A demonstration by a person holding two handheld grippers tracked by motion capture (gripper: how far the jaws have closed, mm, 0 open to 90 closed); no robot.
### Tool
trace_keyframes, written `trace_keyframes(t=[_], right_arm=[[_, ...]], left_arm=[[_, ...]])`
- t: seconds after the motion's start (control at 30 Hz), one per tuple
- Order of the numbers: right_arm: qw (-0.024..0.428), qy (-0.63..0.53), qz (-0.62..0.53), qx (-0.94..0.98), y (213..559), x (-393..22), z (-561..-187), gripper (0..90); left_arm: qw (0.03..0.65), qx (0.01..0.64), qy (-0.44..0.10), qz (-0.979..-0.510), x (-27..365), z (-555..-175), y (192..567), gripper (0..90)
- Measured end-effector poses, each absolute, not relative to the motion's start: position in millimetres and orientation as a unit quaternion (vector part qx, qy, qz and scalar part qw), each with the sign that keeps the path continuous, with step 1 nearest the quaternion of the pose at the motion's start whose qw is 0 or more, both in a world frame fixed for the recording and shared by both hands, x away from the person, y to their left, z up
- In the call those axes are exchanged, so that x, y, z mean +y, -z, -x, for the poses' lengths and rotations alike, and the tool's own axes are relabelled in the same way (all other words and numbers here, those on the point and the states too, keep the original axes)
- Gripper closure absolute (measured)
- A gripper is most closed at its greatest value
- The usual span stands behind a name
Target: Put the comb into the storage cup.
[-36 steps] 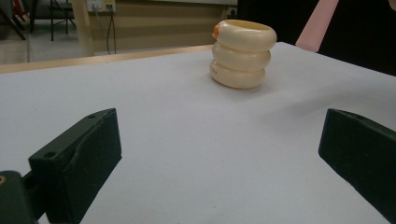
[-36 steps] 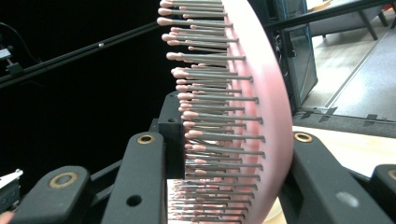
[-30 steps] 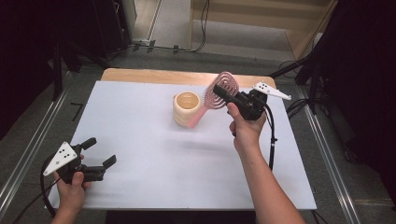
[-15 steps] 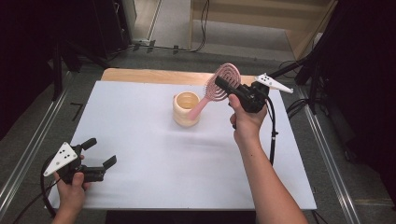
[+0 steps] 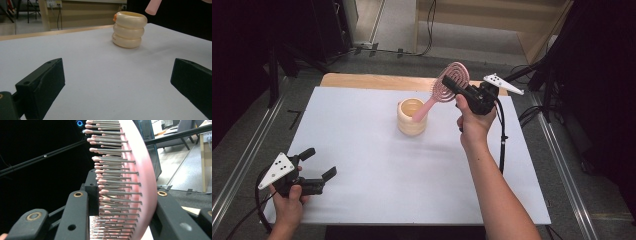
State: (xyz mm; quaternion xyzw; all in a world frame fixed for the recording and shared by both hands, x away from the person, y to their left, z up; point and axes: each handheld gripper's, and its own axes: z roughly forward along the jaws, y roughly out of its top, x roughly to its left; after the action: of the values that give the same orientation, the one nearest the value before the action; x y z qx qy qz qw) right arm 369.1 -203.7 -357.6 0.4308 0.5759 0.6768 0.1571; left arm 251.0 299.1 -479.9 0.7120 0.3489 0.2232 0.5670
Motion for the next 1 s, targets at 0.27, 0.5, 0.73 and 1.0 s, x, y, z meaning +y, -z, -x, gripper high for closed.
trace_keyframes(t=[0.27, 0.5, 0.73, 1.0], right_arm=[[0.163, -0.673, -0.432, 0.577, 357, -200, -377, 62.4], [0.162, -0.674, -0.435, 0.575, 357, -197, -385, 62.4], [0.167, -0.672, -0.434, 0.576, 357, -191, -392, 62.4], [0.173, -0.669, -0.436, 0.577, 362, -188, -399, 62.4]], left_arm=[[0.567, 0.346, -0.224, -0.714, 300, -250, 479, 0.0], [0.567, 0.345, -0.224, -0.713, 299, -250, 479, 0.0], [0.569, 0.344, -0.224, -0.713, 299, -250, 479, 0.0], [0.573, 0.344, -0.222, -0.71, 298, -249, 478, 0.0]])
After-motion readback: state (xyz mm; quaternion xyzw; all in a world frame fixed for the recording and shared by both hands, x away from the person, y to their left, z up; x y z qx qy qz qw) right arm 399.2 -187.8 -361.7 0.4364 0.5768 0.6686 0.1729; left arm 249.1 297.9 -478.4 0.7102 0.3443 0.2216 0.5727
